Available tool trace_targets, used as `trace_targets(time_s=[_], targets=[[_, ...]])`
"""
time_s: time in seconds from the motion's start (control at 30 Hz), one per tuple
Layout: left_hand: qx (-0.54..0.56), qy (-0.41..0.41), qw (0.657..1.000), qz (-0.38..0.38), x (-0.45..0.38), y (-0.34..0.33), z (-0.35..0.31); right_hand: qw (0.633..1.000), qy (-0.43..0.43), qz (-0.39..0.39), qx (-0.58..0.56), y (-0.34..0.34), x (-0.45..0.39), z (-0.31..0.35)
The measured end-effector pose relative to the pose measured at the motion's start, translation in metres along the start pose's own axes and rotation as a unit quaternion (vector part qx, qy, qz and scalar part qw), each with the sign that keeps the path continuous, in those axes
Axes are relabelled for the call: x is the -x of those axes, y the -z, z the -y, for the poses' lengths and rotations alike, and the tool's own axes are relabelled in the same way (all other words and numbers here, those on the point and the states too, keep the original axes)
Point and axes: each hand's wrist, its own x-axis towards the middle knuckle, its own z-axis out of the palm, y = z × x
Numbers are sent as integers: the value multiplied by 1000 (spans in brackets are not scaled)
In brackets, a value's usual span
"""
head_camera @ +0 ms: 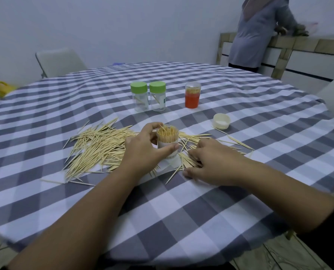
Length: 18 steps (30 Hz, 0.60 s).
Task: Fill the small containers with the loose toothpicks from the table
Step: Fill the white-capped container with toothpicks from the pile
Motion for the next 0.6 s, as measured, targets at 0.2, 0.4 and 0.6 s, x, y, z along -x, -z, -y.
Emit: trace_targets(time_s=[0.2, 0.4, 0.6], targets=[[-20, -4, 1000, -9, -2, 0, 0, 999, -21, -10, 31, -1, -12, 2], [-40, -8, 999, -12, -2, 0, -2, 990, -27, -36, 131, -1, -18, 11], [-57, -12, 998, -16, -2, 1, -2, 967, -1, -79, 243, -1, -21, 22]])
